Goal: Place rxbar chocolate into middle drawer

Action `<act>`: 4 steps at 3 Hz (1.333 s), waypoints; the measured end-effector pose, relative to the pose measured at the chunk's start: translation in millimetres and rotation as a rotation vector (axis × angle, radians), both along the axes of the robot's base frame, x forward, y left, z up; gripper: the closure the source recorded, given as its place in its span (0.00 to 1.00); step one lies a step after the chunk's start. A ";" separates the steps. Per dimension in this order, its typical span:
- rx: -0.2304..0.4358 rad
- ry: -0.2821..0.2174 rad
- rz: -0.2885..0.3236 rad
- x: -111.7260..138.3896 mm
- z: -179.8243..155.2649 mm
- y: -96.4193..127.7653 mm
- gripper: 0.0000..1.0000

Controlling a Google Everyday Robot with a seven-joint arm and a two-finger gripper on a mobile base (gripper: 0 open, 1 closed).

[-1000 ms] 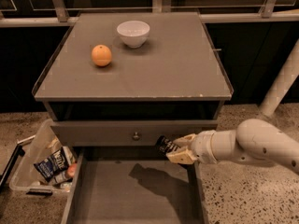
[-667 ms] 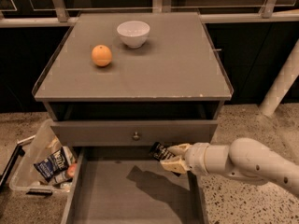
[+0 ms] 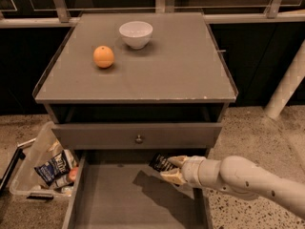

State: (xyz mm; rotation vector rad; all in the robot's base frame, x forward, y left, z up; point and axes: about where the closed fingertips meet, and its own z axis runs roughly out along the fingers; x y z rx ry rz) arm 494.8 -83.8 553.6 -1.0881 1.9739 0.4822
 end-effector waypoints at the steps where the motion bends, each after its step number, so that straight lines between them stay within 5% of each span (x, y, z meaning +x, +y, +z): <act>1: 0.000 0.000 0.000 0.0 -0.1 0.1 1.00; 4: 0.001 0.059 0.008 -9.7 -105.6 21.2 1.00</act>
Offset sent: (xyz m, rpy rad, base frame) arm -0.0051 0.0207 -0.0600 -0.0181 0.0664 -0.0038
